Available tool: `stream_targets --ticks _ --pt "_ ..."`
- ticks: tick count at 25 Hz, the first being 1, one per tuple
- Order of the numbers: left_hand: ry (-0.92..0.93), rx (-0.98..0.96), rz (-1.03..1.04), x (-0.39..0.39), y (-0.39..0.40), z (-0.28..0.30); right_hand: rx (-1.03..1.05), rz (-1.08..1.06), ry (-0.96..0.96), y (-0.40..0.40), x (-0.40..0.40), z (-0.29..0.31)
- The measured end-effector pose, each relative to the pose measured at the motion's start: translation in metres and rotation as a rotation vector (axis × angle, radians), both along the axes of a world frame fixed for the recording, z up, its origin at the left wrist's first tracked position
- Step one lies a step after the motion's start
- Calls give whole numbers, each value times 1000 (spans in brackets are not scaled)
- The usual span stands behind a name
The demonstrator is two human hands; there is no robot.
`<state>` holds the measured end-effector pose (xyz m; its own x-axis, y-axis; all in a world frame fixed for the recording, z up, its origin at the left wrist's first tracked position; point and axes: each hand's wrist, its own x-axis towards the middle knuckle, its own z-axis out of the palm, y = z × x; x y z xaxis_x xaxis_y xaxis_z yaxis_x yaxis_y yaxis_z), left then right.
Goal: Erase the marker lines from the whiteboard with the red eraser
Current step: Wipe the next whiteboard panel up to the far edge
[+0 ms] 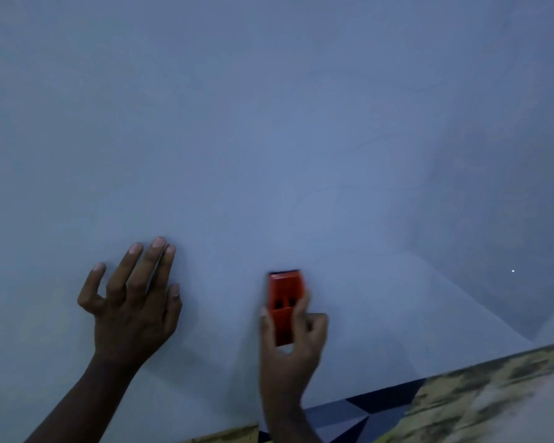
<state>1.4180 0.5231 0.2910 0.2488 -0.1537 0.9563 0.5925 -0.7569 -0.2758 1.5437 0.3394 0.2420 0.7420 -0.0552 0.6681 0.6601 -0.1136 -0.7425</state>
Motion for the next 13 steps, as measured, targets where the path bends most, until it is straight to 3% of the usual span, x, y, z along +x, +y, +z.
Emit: stream_targets --ticks 3,7,10,13 --pt "9 -11 4 0 -1 2 -294 71 -285 13 -28 6" --pt "25 -57 -22 -4 -10 5 -436 98 -446 3 -23 36" --pt "-32 -145 -53 3 -25 20 -311 60 -382 -19 14 66" --pt "-89 -112 -30 18 -33 61 -101 2 -209 -49 69 82"
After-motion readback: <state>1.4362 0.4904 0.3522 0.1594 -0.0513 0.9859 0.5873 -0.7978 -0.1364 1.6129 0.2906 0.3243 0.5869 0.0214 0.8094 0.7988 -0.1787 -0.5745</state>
